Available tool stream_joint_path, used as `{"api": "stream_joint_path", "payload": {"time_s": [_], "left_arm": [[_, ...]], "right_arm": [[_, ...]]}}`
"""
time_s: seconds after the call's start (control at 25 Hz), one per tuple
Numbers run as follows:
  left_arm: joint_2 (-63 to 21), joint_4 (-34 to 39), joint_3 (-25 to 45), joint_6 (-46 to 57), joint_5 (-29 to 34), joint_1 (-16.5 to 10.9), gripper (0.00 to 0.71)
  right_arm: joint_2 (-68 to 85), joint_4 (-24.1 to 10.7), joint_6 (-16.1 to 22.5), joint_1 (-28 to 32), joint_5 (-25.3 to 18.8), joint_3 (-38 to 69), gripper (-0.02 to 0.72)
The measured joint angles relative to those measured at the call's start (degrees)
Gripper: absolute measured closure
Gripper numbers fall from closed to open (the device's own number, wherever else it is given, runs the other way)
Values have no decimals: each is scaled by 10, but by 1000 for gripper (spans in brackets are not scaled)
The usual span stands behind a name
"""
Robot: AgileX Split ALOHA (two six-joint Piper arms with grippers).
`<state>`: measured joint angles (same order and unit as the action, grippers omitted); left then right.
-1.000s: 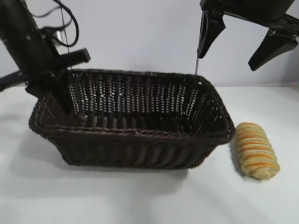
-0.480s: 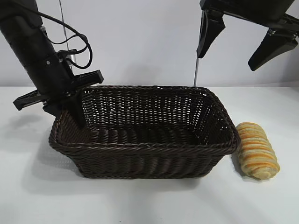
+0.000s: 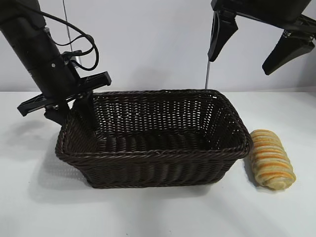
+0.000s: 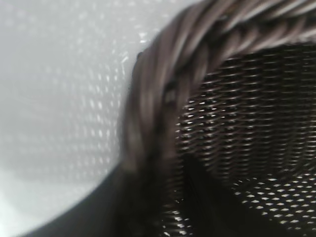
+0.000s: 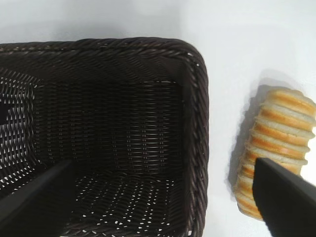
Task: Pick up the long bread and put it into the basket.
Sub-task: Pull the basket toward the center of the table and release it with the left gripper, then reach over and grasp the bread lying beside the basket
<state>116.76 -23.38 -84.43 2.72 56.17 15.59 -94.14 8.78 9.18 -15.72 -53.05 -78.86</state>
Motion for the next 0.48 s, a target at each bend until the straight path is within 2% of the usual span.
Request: {"api": "stream_joint_path", "payload": {"time_s": [0.24, 0.48], "left_arm": [[-68, 30, -3, 8, 44, -19, 42], [-141, 56, -3, 26, 70, -19, 42]], "right_arm": [[0, 1, 0, 0, 1, 0, 8], [0, 1, 0, 0, 1, 0, 8]]}}
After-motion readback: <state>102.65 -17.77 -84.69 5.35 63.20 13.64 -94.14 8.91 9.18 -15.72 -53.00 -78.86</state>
